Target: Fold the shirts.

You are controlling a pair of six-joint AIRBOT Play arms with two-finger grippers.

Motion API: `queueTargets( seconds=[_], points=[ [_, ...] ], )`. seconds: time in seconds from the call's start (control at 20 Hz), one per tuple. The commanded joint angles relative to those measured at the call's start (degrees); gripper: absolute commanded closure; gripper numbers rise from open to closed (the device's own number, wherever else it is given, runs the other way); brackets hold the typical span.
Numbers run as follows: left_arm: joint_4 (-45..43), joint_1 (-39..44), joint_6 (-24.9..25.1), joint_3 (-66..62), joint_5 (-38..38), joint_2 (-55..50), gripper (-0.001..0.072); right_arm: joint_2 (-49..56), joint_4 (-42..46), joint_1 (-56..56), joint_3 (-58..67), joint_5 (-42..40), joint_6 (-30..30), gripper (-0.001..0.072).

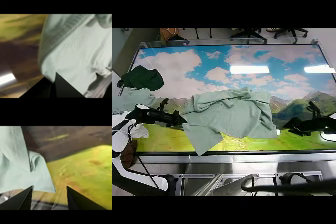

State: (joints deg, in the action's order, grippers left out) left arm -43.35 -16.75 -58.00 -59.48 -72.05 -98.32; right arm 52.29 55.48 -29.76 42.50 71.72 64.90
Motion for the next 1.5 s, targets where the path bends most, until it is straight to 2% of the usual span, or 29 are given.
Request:
queueTargets(
  seconds=[0.0,0.25,0.35,0.4,0.5,0.7,0.8,0.9,1.05,1.15,1.35,1.45],
  points=[
    [2.4,2.1,0.5,-2.7,-0.5,-0.8,0.0692,4.2,-0.2,4.4,-1.6,-0.9,-1.9,0.0229],
    [2.4,2.1,0.5,-1.3,-0.2,-0.7,0.0692,11.6,-0.3,10.6,-1.6,-4.4,-3.0,0.0229],
    [2.8,1.2,-0.2,-1.2,-0.8,-0.7,0.0692,12.3,-3.1,11.2,-1.6,-4.2,-5.3,0.0231],
    [3.6,0.7,-0.3,-1.2,-1.5,-0.4,0.0692,12.0,-6.1,11.2,-1.2,-3.9,-6.8,0.0285],
    [6.4,0.0,-0.3,-1.2,-2.8,1.4,0.0692,10.7,-13.3,11.2,0.8,-0.9,-12.3,0.0691],
    [13.3,-0.7,2.0,-3.1,-5.2,11.4,0.0692,4.7,-21.2,11.1,13.0,3.9,-12.9,0.0691],
    [19.9,-0.7,3.4,-6.1,-8.4,18.3,0.0693,0.3,-26.9,10.9,21.6,3.6,-13.6,0.0691],
    [27.1,-0.8,3.9,-11.5,-11.7,26.0,0.0692,-4.6,-32.5,9.9,31.2,1.6,-16.8,0.0690],
    [31.6,-2.6,3.1,-21.6,-11.4,37.3,0.0692,-11.4,-32.8,6.4,42.8,-5.8,-16.7,0.0691],
    [31.4,-5.4,0.8,-28.5,-8.1,44.7,0.0691,-15.8,-32.8,3.8,46.8,-12.9,-16.8,0.0691],
    [31.0,-17.3,-1.7,-37.9,-2.4,55.7,0.0691,-23.7,-31.9,0.9,48.3,-24.8,-19.2,0.0691],
    [25.8,-24.3,-4.3,-42.7,-2.2,58.4,0.0692,-26.8,-30.1,0.8,48.3,-29.4,-22.4,0.0691]
  ],
)
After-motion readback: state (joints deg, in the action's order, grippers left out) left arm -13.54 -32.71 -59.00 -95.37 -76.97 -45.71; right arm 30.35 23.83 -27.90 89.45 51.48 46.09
